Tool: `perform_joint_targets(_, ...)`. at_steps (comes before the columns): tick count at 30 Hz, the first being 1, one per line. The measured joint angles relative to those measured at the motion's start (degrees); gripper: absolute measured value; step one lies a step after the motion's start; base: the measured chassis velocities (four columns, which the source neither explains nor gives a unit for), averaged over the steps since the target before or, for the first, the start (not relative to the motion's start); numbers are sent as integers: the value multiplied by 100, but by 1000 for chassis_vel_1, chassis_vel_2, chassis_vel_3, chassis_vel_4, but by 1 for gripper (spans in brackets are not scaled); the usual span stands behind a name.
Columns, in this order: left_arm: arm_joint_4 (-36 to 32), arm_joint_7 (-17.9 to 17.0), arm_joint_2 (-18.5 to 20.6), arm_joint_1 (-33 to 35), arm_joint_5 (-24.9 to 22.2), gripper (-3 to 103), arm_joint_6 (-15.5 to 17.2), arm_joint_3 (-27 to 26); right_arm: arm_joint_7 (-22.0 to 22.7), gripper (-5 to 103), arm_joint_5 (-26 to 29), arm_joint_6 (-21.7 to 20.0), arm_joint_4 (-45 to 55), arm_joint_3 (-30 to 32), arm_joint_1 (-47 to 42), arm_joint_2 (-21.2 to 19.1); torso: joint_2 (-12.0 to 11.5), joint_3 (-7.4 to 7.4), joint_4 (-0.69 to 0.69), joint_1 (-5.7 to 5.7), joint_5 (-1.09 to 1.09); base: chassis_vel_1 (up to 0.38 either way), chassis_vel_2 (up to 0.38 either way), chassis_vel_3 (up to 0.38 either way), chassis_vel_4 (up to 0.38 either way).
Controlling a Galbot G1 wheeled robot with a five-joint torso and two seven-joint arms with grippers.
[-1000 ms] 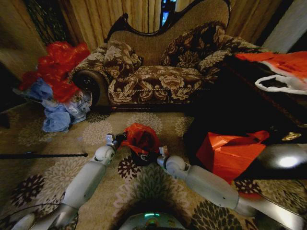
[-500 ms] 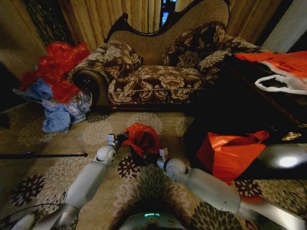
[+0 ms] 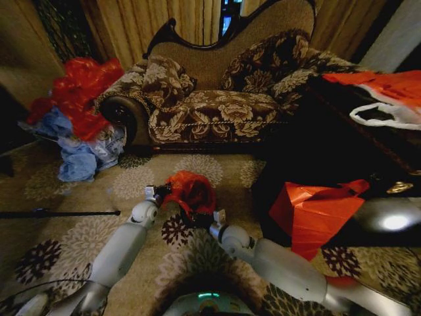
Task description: Place a garbage bag over the trash bin.
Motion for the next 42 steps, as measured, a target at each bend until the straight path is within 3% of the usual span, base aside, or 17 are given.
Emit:
perform_joint_targets(10,624,172,-349,-148,199,0,-173,132,10,0,-95,-29,-372,80,-218,191,0,0,1,0,1,0,0,0,0)
perform_joint_targets(33,2591,566,-822,-916,678,0,-786,207,-595,0,-642,193,-1678,495,-421,562,0,0,-1,0,0,0,0,0,0)
perform_joint_targets(42,3345,597,-1058,-1261,1034,0,-1178,147,-660,0,-803,257,-1958,617,-510,643,0,0,-1,1,0,0,0,0,0)
